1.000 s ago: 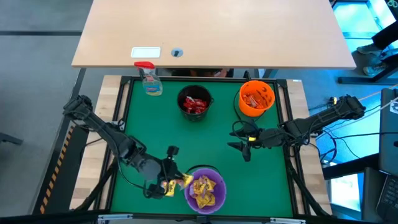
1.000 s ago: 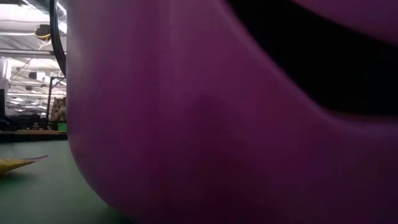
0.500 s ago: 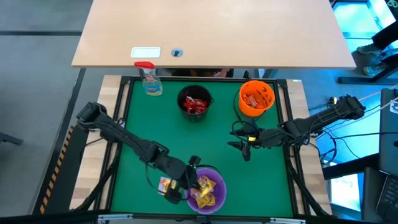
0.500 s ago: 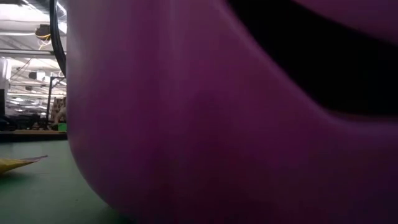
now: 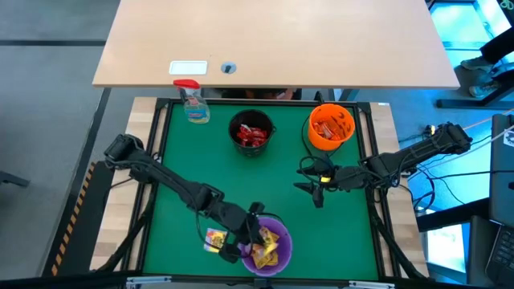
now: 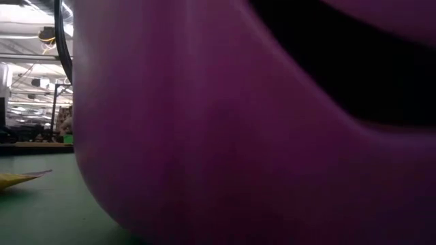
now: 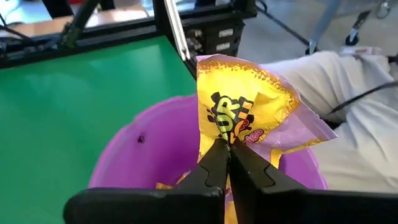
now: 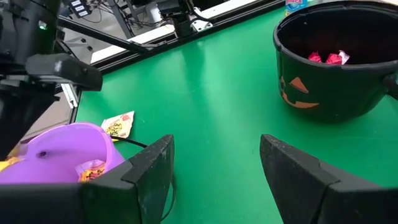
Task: Sort candy
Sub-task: Put the yellow candy into the violet bucket
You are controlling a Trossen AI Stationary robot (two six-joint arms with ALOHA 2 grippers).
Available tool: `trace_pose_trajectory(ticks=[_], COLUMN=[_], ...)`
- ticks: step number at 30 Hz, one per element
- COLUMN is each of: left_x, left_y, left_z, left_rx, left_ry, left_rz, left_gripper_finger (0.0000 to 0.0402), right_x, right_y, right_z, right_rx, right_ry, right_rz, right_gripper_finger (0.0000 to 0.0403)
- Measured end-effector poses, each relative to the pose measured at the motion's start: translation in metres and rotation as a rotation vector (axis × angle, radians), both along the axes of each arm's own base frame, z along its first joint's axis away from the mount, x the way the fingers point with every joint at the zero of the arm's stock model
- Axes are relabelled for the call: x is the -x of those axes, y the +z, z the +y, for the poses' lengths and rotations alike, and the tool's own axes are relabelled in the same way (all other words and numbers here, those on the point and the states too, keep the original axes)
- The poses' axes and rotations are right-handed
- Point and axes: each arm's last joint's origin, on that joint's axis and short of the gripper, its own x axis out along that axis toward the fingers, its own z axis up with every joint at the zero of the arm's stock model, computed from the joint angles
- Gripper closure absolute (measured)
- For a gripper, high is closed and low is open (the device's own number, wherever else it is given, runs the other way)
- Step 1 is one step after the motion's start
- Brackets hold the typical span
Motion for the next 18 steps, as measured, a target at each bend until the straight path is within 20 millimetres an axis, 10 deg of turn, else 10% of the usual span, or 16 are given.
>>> trace_pose_trajectory(ticks=[18], left_x=[0.0019], left_y=[0.0100], left_z=[0.0066], left_rx=[-0.026], left_ry=[0.071], left_rz=[-0.038], left_gripper_finger=[0.0252], right_x=[0.0000], right_y=[0.0000], right_z=[-0.0002], right_rx=[0.027], right_ry=[0.007], right_rz=[0.002], right_gripper_finger=[0.0166])
